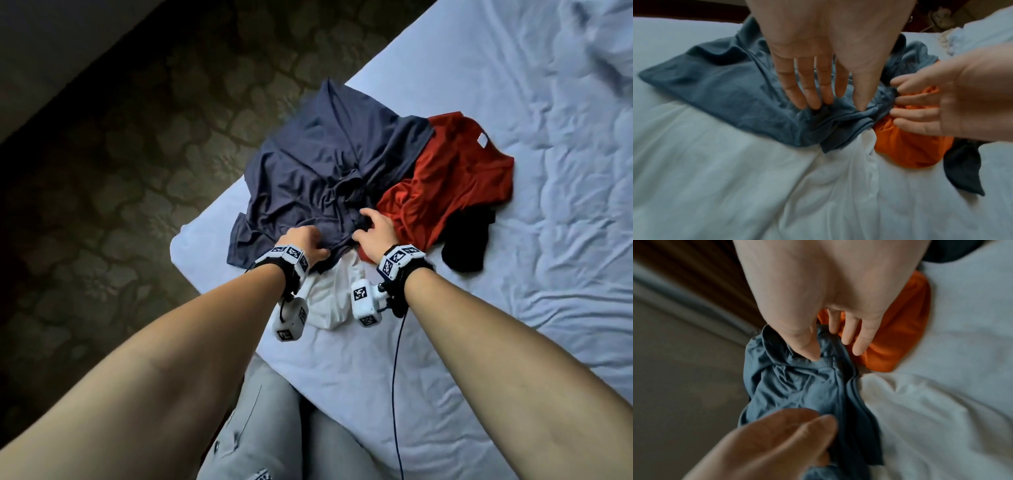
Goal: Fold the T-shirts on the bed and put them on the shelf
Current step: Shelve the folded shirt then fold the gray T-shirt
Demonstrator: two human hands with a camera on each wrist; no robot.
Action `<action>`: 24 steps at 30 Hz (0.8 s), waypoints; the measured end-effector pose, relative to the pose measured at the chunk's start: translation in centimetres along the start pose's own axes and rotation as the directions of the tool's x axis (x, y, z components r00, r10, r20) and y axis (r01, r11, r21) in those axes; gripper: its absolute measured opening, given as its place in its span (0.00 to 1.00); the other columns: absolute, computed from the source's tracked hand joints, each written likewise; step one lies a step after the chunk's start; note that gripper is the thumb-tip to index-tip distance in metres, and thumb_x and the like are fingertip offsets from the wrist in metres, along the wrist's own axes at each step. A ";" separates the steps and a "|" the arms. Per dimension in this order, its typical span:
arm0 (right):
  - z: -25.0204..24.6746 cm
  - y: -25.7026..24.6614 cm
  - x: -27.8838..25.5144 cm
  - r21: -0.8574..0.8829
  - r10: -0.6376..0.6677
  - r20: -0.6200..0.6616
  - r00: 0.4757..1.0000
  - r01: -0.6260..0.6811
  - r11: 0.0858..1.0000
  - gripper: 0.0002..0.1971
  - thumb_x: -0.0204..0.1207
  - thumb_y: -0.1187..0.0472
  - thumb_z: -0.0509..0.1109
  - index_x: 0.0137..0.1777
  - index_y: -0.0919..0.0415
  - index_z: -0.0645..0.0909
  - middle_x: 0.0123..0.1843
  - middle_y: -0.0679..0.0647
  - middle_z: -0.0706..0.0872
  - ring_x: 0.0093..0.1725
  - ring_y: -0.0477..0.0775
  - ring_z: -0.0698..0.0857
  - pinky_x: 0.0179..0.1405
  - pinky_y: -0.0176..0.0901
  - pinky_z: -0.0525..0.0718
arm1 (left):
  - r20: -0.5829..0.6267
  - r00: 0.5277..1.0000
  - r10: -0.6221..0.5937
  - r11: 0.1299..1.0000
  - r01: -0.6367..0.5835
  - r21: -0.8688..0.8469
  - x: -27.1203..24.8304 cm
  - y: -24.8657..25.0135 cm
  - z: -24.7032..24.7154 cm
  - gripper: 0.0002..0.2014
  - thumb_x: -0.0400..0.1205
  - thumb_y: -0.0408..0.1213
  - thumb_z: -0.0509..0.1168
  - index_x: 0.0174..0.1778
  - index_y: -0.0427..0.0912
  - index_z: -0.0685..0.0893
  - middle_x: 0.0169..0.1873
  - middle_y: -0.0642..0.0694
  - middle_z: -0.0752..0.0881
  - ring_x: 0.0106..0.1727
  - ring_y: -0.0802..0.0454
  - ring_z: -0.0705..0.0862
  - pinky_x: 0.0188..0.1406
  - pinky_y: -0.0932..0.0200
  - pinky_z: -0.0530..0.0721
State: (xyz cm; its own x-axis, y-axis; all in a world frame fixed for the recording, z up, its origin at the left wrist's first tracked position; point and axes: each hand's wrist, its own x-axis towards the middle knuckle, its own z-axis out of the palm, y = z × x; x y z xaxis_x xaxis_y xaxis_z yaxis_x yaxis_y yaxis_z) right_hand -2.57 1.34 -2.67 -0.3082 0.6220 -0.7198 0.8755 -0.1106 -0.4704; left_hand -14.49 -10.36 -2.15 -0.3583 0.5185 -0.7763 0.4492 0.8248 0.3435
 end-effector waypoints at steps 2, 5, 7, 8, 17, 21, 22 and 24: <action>0.2 0.1 1.5 0.115 0.066 -0.042 0.997 -0.061 0.992 0.32 0.63 0.61 0.74 0.70 0.47 0.77 0.68 0.58 0.76 0.63 0.60 0.82 0.70 0.54 0.79 | 0.030 0.999 0.031 0.997 -0.033 0.069 0.9 0.5 0.0 0.18 0.73 0.49 0.72 0.58 0.51 0.83 0.57 0.44 0.86 0.57 0.40 0.85 0.50 0.54 0.80; 0.0 0.2 2.7 0.297 0.148 -0.077 0.986 -0.119 0.947 0.25 0.63 0.63 0.74 0.62 0.47 0.80 0.51 0.51 0.80 0.48 0.57 0.85 0.58 0.55 0.86 | 0.051 0.997 0.051 0.979 -0.060 0.197 2.1 1.0 -0.1 0.14 0.75 0.42 0.68 0.56 0.50 0.84 0.57 0.42 0.86 0.56 0.38 0.85 0.53 0.51 0.83; -0.5 0.0 2.9 0.306 0.140 -0.102 0.985 -0.103 0.947 0.17 0.68 0.68 0.73 0.55 0.52 0.82 0.41 0.52 0.82 0.41 0.54 0.85 0.44 0.49 0.87 | 0.038 0.998 0.046 0.969 -0.054 0.240 2.5 1.4 -0.1 0.12 0.77 0.36 0.63 0.54 0.45 0.86 0.55 0.39 0.87 0.53 0.36 0.86 0.49 0.51 0.82; -0.9 -0.2 2.9 0.315 0.124 -0.100 0.987 -0.087 0.945 0.14 0.70 0.71 0.71 0.52 0.54 0.83 0.37 0.54 0.83 0.36 0.51 0.85 0.36 0.43 0.84 | 0.030 0.998 0.046 0.967 -0.052 0.248 2.6 1.6 -0.1 0.13 0.77 0.34 0.60 0.53 0.43 0.86 0.55 0.38 0.87 0.52 0.35 0.86 0.48 0.51 0.81; -1.7 -0.7 1.9 0.446 0.162 0.029 0.986 -0.158 0.881 0.10 0.57 0.67 0.66 0.32 0.50 0.82 0.35 0.55 0.83 0.40 0.58 0.83 0.45 0.54 0.86 | -0.033 0.999 -0.013 0.995 0.010 -0.101 3.2 3.6 -0.4 0.23 0.75 0.50 0.70 0.61 0.41 0.75 0.58 0.39 0.85 0.59 0.37 0.83 0.55 0.53 0.80; -2.7 -1.1 0.9 0.445 0.118 0.124 0.985 -0.161 0.881 0.21 0.67 0.75 0.58 0.47 0.48 0.81 0.40 0.57 0.82 0.40 0.57 0.82 0.44 0.56 0.86 | -0.023 0.996 -0.091 0.946 0.079 -0.313 3.7 4.7 0.4 0.29 0.70 0.50 0.73 0.63 0.42 0.74 0.54 0.42 0.85 0.53 0.42 0.84 0.55 0.53 0.83; -2.9 -1.0 0.8 0.432 0.099 0.119 0.988 -0.141 0.891 0.23 0.69 0.76 0.57 0.51 0.48 0.81 0.39 0.56 0.81 0.39 0.57 0.81 0.45 0.57 0.86 | -0.003 0.994 -0.111 0.893 0.098 -0.438 3.6 5.0 0.5 0.25 0.70 0.50 0.73 0.58 0.43 0.76 0.51 0.43 0.85 0.48 0.45 0.84 0.51 0.53 0.85; -3.2 -0.8 0.4 0.384 0.053 0.109 0.993 -0.091 0.919 0.23 0.68 0.74 0.58 0.53 0.47 0.81 0.36 0.56 0.80 0.39 0.57 0.78 0.45 0.59 0.85 | 0.043 0.988 -0.148 0.685 0.133 -0.716 3.3 5.7 0.7 0.12 0.75 0.47 0.70 0.44 0.44 0.76 0.41 0.40 0.84 0.36 0.48 0.83 0.40 0.51 0.87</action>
State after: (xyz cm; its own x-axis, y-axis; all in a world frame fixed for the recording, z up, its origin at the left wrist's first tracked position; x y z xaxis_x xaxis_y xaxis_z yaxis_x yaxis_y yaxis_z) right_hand -2.20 4.13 -0.95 -0.3001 0.5269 -0.7952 0.6894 -0.4563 -0.5626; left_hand -12.56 -4.11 -3.18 -0.3854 0.3809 -0.8405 -0.3258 0.7960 0.5101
